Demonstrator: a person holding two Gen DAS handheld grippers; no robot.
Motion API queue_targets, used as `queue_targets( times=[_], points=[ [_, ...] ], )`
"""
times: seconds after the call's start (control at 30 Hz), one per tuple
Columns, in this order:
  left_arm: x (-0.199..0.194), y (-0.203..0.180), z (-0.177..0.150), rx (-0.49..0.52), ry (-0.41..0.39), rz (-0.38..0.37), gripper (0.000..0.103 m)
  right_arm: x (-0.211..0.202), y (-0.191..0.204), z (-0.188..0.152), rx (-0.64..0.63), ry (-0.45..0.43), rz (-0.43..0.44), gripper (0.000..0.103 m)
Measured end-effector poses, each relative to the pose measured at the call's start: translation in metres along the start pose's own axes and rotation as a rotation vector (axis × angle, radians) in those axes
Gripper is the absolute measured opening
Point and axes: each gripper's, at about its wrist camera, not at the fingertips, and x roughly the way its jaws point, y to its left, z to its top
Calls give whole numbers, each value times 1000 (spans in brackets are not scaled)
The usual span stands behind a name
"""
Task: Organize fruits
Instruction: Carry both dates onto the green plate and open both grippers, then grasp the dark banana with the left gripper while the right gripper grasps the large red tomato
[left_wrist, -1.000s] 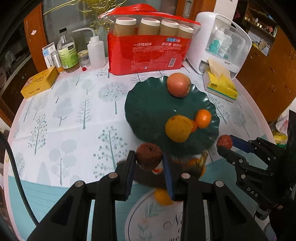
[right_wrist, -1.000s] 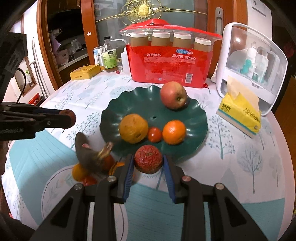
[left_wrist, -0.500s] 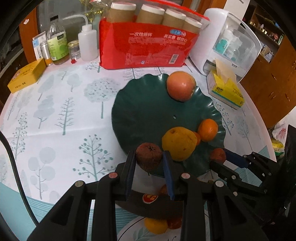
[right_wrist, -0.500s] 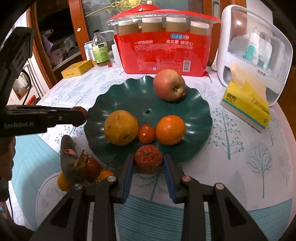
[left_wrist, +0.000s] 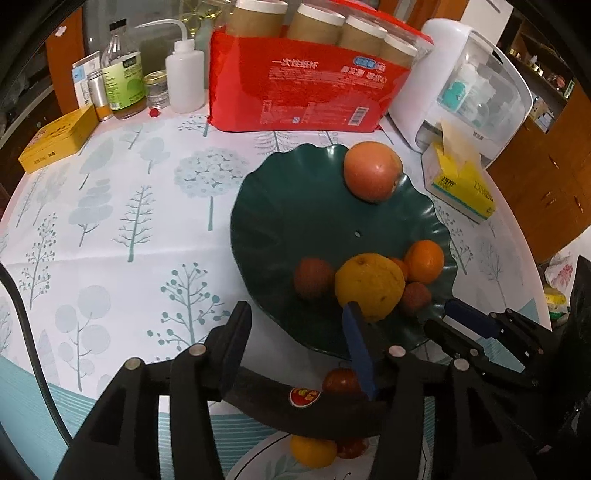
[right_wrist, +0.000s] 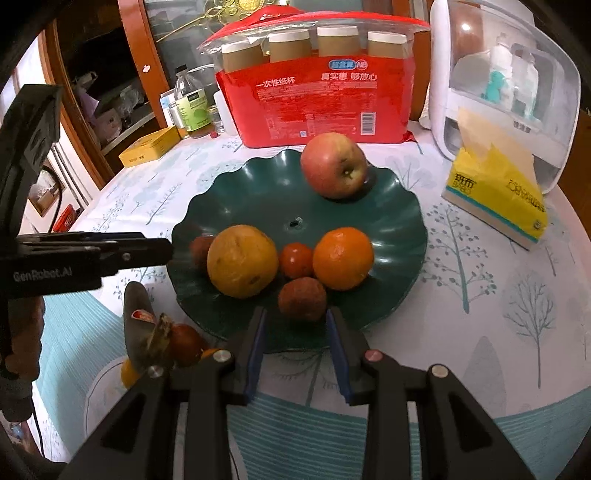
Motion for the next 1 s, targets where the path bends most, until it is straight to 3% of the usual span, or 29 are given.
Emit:
queue_targets(
  times=[0.23, 0.77, 1.0],
  points=[
    [-23, 2, -1, -10, -35, 10, 59, -16, 2, 0, -1, -22, -16, 34],
    [-83, 4, -39, 19, -76, 20, 59, -66, 22, -21, 2, -71, -39, 39],
    [-102, 2, -55, 79, -80, 21, 59, -77, 38, -37, 9, -71, -27, 41]
  ],
)
